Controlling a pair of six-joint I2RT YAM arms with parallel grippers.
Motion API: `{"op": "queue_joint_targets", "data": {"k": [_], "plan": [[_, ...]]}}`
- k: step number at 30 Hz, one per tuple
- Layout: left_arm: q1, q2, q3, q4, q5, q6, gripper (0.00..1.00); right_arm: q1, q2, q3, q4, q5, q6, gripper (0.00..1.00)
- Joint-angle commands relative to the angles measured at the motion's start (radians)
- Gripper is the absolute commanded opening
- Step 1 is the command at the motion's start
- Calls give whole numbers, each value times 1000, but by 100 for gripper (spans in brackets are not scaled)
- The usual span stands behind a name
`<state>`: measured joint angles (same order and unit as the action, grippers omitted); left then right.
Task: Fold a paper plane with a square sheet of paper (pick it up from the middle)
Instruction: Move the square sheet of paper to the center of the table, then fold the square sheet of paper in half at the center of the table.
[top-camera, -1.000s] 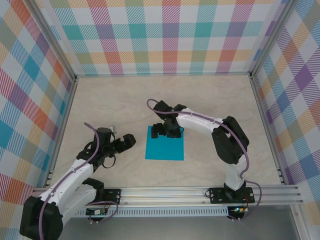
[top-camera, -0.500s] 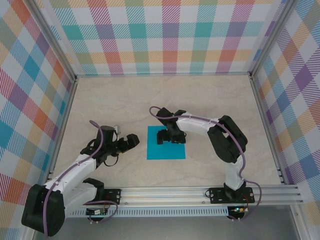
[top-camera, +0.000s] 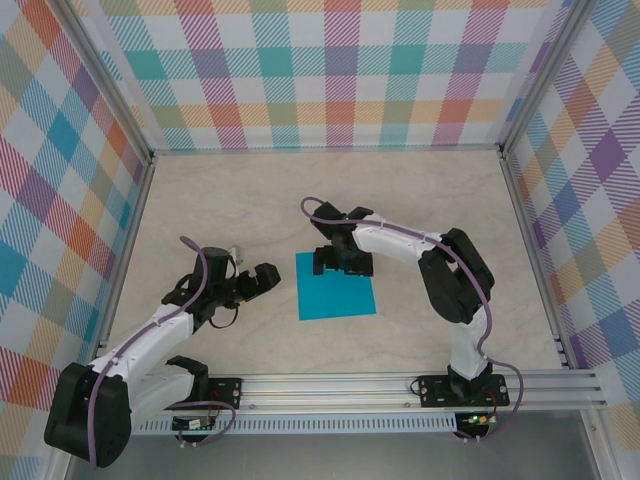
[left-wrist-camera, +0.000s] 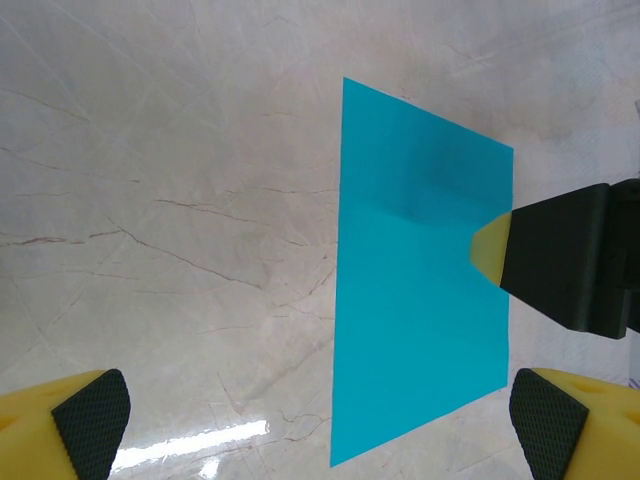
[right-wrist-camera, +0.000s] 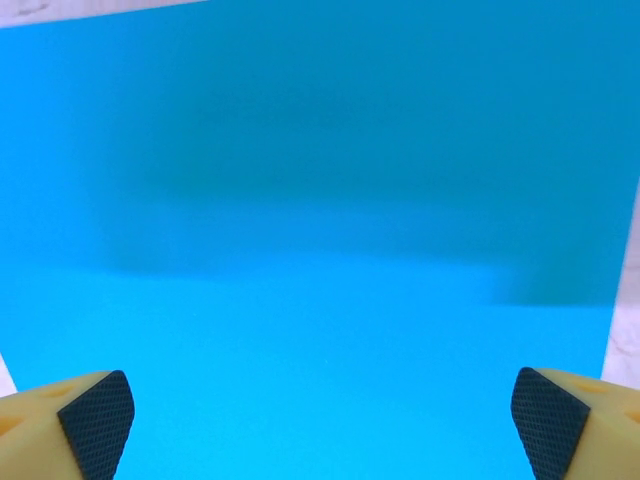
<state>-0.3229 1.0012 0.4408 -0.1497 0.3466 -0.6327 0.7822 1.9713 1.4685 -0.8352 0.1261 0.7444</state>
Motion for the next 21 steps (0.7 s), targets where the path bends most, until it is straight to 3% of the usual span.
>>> {"op": "queue_joint_targets", "data": {"k": [1, 12, 21], "plan": [[-8, 0, 22, 17, -11, -5, 100, 39, 26, 57, -76, 79, 98, 100], [-8, 86, 35, 32, 26, 0, 100, 48, 148, 160, -126, 37, 49, 100], [-8, 71, 25, 30, 27, 10, 100, 46, 193, 185, -116, 11, -45, 100]]}}
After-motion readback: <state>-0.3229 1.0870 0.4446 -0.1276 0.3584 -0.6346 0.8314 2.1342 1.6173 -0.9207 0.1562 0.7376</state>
